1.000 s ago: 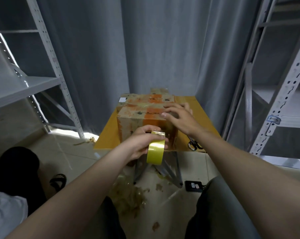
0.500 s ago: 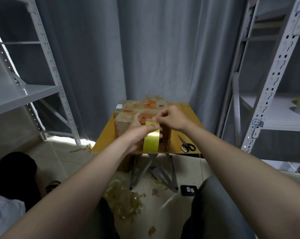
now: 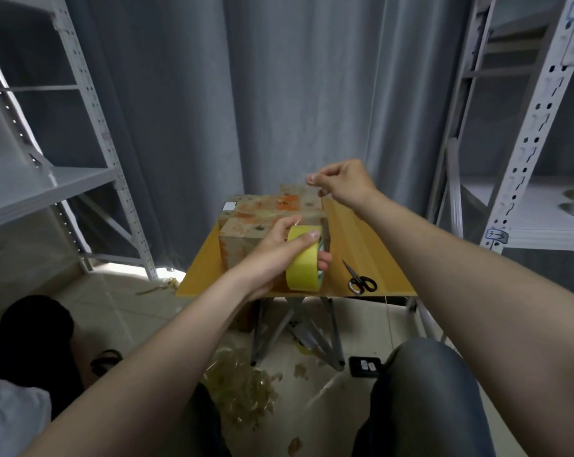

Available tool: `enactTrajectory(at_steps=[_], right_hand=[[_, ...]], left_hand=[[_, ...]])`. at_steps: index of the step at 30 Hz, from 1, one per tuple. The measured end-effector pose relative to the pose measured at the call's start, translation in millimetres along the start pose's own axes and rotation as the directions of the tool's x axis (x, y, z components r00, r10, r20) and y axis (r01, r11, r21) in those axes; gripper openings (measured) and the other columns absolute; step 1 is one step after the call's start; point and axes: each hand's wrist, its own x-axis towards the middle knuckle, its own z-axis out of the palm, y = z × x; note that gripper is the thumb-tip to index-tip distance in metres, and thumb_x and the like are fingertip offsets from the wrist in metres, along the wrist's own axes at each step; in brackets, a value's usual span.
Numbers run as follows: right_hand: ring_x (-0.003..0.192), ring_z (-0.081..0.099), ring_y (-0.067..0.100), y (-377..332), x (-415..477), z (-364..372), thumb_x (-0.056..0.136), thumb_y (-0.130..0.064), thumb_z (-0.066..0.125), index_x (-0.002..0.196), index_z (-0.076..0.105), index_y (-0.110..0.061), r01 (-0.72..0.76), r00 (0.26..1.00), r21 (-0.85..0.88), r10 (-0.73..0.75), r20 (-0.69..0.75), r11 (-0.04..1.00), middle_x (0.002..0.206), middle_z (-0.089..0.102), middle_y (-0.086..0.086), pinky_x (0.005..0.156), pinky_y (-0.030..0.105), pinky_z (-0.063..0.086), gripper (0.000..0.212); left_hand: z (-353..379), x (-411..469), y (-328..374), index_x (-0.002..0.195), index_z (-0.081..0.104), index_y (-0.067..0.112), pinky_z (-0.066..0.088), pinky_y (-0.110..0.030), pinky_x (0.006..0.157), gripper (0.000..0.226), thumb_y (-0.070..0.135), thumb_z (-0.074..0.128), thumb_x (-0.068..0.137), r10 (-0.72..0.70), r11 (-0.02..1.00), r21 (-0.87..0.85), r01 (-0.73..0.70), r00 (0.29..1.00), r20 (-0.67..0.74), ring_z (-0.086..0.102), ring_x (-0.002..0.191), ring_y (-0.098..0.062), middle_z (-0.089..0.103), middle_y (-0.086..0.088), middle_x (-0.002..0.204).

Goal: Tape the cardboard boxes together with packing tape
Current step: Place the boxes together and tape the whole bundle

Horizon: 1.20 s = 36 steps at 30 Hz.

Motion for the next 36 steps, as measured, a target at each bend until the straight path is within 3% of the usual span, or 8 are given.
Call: enactTrajectory(at_steps=[3, 8, 13, 16, 20, 28, 32, 36], right_hand=[[0.057, 0.063, 0.005, -3.3, 13.8, 6.1, 0.089, -0.029, 0.082, 0.093, 0.082, -0.009, -0.033, 0.999, -0.018, 0.033, 0.007, 0.999, 0.081, 0.076, -0.002, 0.049, 0.012, 0.043, 0.021], [0.065, 0.068, 0.013, 2.3, 39.8, 13.6, 0.090, -0.029, 0.081, 0.100, 0.080, -0.005, -0.144, 0.990, 0.072, 0.143, 0.012, 0.987, 0.107, 0.079, 0.004, 0.067, 0.030, 0.045, 0.026], [0.071, 0.068, 0.019, 18.6, 68.1, 17.8, 0.093, -0.028, 0.078, 0.113, 0.076, -0.003, -0.280, 0.958, 0.216, 0.286, 0.002, 0.935, 0.102, 0.078, -0.001, 0.080, 0.037, 0.052, 0.032], [0.073, 0.069, 0.020, 29.0, 86.6, 17.9, 0.092, -0.026, 0.078, 0.109, 0.076, -0.005, -0.302, 0.953, 0.155, 0.301, 0.030, 0.941, 0.101, 0.078, -0.001, 0.084, 0.038, 0.052, 0.027], [0.066, 0.067, 0.019, 43.9, 117.3, 13.7, 0.097, -0.023, 0.073, 0.103, 0.072, -0.005, -0.328, 0.941, 0.199, 0.339, -0.020, 0.923, 0.094, 0.076, -0.001, 0.082, 0.041, 0.055, 0.019], [0.099, 0.070, 0.022, 88.5, 168.1, 19.6, 0.092, -0.033, 0.079, 0.112, 0.075, -0.006, -0.393, 0.919, 0.010, 0.392, 0.037, 0.920, 0.117, 0.074, 0.000, 0.097, 0.048, 0.054, 0.034], [0.109, 0.066, 0.030, 114.3, 186.5, 30.9, 0.086, -0.039, 0.084, 0.110, 0.063, -0.003, -0.431, 0.897, -0.110, 0.438, 0.050, 0.895, 0.119, 0.067, 0.008, 0.084, 0.046, 0.053, 0.048], [0.107, 0.066, 0.032, 141.5, 199.6, 38.5, 0.086, -0.039, 0.084, 0.117, 0.066, -0.003, -0.461, 0.875, -0.180, 0.479, 0.071, 0.869, 0.121, 0.070, 0.011, 0.076, 0.041, 0.051, 0.051]], left_hand=[[-4.7, 0.3, 4.5, 0.145, 0.026, 0.040, 0.063, -0.036, 0.066, 0.055, 0.035, 0.062, 0.104, -0.056, 0.997, 0.052, 0.055, 0.998, 0.027, 0.079, 0.086, -0.032, 0.078, -0.022, 0.099], [-15.2, 9.4, 8.5, 0.139, 0.039, 0.019, 0.064, -0.036, 0.069, 0.053, 0.044, 0.065, 0.100, -0.218, 0.969, 0.118, 0.216, 0.976, 0.009, 0.079, 0.093, -0.028, 0.079, -0.018, 0.102], [-22.3, 17.2, 21.2, 0.139, 0.034, 0.026, 0.062, -0.037, 0.067, 0.069, 0.032, 0.080, 0.088, -0.205, 0.978, -0.013, 0.208, 0.971, 0.120, 0.078, 0.088, -0.033, 0.076, -0.027, 0.107], [-20.1, 26.9, 28.5, 0.146, 0.028, 0.023, 0.062, -0.036, 0.065, 0.077, 0.033, 0.078, 0.088, -0.241, 0.970, -0.006, 0.245, 0.960, 0.144, 0.078, 0.082, -0.032, 0.075, -0.030, 0.104], [-17.9, 40.3, 34.9, 0.140, 0.044, -0.002, 0.064, -0.034, 0.063, 0.058, 0.038, 0.062, 0.101, -0.434, 0.901, 0.062, 0.430, 0.887, 0.160, 0.078, 0.079, -0.027, 0.077, -0.026, 0.103], [-28.2, 72.5, 51.3, 0.125, 0.055, -0.014, 0.062, -0.036, 0.062, 0.056, 0.037, 0.052, 0.103, -0.581, 0.805, 0.008, 0.594, 0.784, 0.218, 0.077, 0.071, -0.030, 0.076, -0.028, 0.096], [-36.4, 91.9, 59.7, 0.110, 0.066, -0.013, 0.062, -0.037, 0.059, 0.047, 0.032, 0.052, 0.101, -0.596, 0.789, -0.046, 0.612, 0.782, 0.181, 0.077, 0.070, -0.032, 0.076, -0.027, 0.093], [-38.4, 109.7, 68.1, 0.099, 0.074, -0.011, 0.062, -0.037, 0.057, 0.047, 0.025, 0.045, 0.101, -0.565, 0.799, -0.106, 0.591, 0.800, 0.200, 0.076, 0.068, -0.030, 0.076, -0.024, 0.088]])
